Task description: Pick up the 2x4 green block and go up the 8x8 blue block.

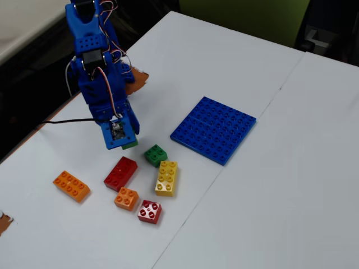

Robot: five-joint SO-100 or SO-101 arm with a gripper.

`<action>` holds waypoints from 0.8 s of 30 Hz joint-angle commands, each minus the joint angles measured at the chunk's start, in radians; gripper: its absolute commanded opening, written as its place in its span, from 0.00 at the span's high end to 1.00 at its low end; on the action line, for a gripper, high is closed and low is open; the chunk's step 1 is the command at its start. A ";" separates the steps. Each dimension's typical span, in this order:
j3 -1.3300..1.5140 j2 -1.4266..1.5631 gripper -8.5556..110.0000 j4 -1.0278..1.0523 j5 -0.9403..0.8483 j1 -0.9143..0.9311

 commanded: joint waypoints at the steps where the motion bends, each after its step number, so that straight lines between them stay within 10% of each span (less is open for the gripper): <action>1: -0.091 0.028 0.93 0.025 0.015 -0.104; 18: -0.132 0.163 0.93 0.038 0.017 -0.525; 24: -0.834 -0.218 0.93 0.512 0.066 -0.604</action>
